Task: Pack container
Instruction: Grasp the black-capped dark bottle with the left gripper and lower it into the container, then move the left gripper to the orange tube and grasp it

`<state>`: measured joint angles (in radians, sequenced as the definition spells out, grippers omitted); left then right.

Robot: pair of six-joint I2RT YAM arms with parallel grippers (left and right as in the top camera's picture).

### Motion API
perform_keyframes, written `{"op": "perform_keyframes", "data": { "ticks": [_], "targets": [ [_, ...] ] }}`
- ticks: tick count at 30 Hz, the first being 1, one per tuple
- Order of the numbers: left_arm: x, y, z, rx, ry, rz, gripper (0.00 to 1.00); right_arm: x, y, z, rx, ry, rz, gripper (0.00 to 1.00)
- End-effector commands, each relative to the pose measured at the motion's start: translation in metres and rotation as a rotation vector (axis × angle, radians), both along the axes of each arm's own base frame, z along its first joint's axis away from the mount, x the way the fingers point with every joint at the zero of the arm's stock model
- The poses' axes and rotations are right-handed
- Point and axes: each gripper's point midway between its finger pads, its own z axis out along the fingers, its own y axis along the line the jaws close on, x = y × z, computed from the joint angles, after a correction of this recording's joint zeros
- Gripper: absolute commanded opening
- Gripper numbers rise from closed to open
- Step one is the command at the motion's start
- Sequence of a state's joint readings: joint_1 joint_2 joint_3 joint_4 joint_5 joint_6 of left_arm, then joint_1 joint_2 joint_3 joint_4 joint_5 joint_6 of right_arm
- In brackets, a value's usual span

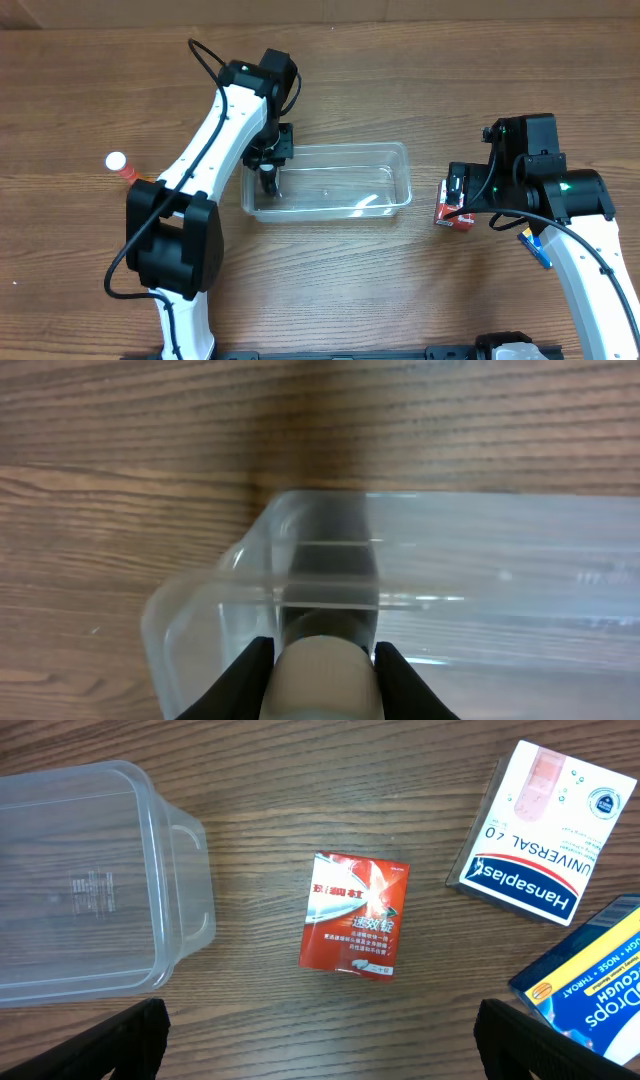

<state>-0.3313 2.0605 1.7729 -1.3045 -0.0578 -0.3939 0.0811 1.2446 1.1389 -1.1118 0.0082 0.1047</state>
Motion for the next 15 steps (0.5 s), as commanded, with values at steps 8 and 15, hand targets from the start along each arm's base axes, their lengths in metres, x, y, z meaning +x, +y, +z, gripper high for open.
{"op": "perform_keyframes", "data": {
  "ticks": [8,15],
  "targets": [
    [-0.005,0.006,0.012,0.007,0.013,0.031,0.52,0.005,-0.003,0.016,-0.006,-0.052,-0.013,1.00],
    [-0.004,0.049,0.171,-0.028,-0.308,0.097,1.00,0.005,-0.003,0.016,-0.006,-0.051,-0.013,1.00]
  ]
}}
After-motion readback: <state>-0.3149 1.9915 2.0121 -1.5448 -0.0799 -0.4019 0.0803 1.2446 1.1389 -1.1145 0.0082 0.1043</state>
